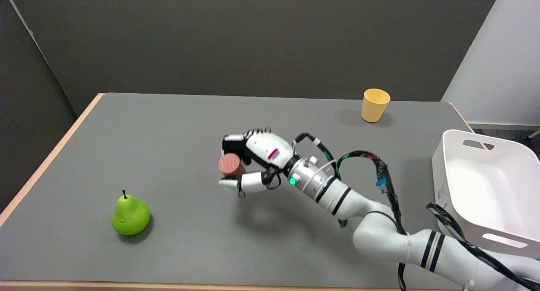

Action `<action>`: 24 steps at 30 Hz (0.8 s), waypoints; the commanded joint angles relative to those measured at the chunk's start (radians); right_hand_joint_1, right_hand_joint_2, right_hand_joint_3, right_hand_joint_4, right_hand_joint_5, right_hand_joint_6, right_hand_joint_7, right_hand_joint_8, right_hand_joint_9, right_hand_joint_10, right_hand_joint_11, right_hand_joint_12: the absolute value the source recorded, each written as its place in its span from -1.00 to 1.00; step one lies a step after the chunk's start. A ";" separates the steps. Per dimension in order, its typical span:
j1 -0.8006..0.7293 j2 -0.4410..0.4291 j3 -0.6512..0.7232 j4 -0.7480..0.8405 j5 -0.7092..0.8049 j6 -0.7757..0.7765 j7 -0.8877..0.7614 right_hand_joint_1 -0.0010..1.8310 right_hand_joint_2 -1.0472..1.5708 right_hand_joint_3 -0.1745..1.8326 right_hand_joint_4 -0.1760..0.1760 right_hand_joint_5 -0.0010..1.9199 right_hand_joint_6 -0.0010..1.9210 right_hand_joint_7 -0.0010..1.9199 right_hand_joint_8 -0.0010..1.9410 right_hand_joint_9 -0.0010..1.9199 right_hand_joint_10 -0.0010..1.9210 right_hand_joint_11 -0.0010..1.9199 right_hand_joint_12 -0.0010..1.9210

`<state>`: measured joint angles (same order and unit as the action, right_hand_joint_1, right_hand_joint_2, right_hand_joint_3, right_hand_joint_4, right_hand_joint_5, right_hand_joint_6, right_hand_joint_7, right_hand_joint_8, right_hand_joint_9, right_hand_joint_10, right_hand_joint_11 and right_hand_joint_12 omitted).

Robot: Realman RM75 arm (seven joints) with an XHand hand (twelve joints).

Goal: Place the wooden cylinder in the box.

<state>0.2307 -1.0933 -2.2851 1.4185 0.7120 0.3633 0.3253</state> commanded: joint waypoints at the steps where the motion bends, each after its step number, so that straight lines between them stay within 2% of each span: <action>1: 0.006 0.063 0.324 0.185 -0.015 -0.025 -0.388 0.03 0.61 -0.37 0.16 -0.28 0.59 -0.12 0.89 -0.12 0.85 -0.53 0.99; 3: -0.008 0.080 0.397 0.198 -0.013 -0.041 -0.444 0.03 0.62 -0.37 0.06 -0.28 0.61 -0.09 0.93 -0.11 0.86 -0.41 0.98; 5: -0.035 0.101 0.501 0.212 -0.005 -0.058 -0.496 0.03 0.62 -0.37 0.04 -0.29 0.62 -0.08 0.94 -0.10 0.87 -0.38 0.98; 10: -0.099 0.138 0.694 0.232 0.073 -0.052 -0.570 0.03 0.61 -0.35 0.12 -0.28 0.61 -0.07 0.91 -0.09 0.86 -0.36 0.97; 12: -0.134 0.159 0.772 0.238 0.105 -0.050 -0.601 0.03 0.59 -0.33 0.29 -0.27 0.59 -0.09 0.88 -0.09 0.86 -0.42 0.97; 13: -0.152 0.168 0.809 0.240 0.121 -0.050 -0.615 0.03 0.59 -0.32 0.32 -0.26 0.58 -0.09 0.88 -0.09 0.86 -0.43 0.97; 18: -0.246 0.200 0.969 0.241 0.185 -0.040 -0.725 0.03 0.59 -0.32 0.33 -0.26 0.58 -0.08 0.87 -0.09 0.86 -0.41 0.97; 24: -0.381 0.192 1.149 0.226 0.243 -0.017 -0.815 0.02 0.59 -0.31 0.36 -0.26 0.58 -0.07 0.86 -0.08 0.85 -0.40 0.97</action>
<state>0.1221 -0.9756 -1.6613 1.6044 0.7862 0.3322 -0.1725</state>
